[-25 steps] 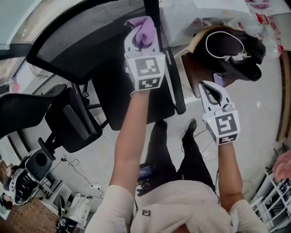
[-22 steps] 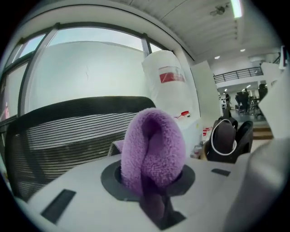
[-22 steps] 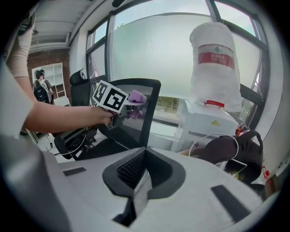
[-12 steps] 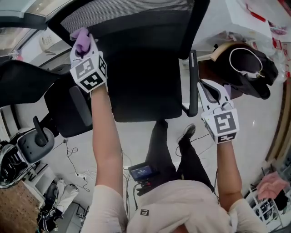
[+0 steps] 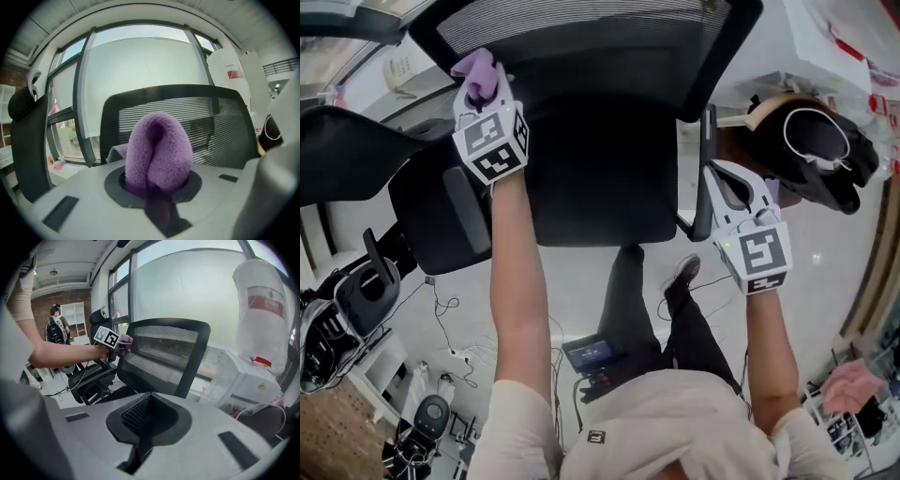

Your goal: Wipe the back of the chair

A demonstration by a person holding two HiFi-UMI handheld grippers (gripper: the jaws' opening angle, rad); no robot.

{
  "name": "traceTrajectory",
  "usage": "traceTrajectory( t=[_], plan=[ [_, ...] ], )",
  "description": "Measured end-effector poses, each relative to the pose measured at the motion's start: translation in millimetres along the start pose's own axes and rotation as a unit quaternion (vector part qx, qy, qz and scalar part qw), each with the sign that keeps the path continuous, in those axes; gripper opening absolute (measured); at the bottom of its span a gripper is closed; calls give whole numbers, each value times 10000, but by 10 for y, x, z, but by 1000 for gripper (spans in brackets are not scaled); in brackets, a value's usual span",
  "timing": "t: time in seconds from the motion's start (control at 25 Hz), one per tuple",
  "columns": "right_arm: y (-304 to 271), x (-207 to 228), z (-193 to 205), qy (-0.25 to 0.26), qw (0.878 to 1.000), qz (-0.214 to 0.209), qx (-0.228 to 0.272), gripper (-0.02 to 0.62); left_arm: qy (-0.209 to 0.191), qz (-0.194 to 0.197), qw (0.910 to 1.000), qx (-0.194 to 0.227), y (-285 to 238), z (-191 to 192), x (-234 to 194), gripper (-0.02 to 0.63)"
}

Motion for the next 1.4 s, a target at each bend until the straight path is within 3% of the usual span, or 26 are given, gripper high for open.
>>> traceTrajectory(
  t=[0.12,0.24,0.44,0.52,0.6,0.68,0.84,0.96,1.08,1.24,1.32,1.4],
  plan=[
    [131,196,184,-166,9997,161,-66,-5,-45,465,9989,38,-105,-25,599,77],
    [305,396,391,-364,9986,364,-121,-5,-130,1124,9934,169,-166,-95,1461,77],
    [656,708,761,-642,9951,720,-214,-5,-351,2291,9720,377,29,-205,3010,77],
    [766,776,873,-730,9938,806,-239,-5,-424,2511,9661,420,141,-239,3453,79],
    [838,804,949,-793,9930,842,-248,-5,-224,2499,9671,423,174,-245,3539,79],
    [871,794,986,-810,9929,838,-246,-5,-145,2531,9665,408,179,-240,3481,77],
    [819,700,942,-751,9939,778,-229,-5,-609,2578,9633,426,196,-206,3364,77],
    [696,587,818,-641,9952,676,-289,-5,-707,2326,9693,365,110,-130,2962,76],
    [542,436,631,-471,9971,545,-231,-5,-609,1821,9812,175,-28,27,2203,77],
    [299,222,374,-198,9992,313,-120,-5,-201,827,9962,-165,-77,275,803,75],
    [196,100,250,-75,9998,193,-83,-5,47,408,9987,-304,-17,368,168,75],
    [126,-22,117,43,9999,84,-34,-5,50,299,9989,-364,81,404,-135,75]
  ],
)
Point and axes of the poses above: the fingertips, and each gripper's own axes: y backward along the fingers, x to its right, z out of its underside, the point moved 3 cm from there along y, backward along the fingers, and after that the axes turned 3 degrees about -x, right-handed, at the moved point
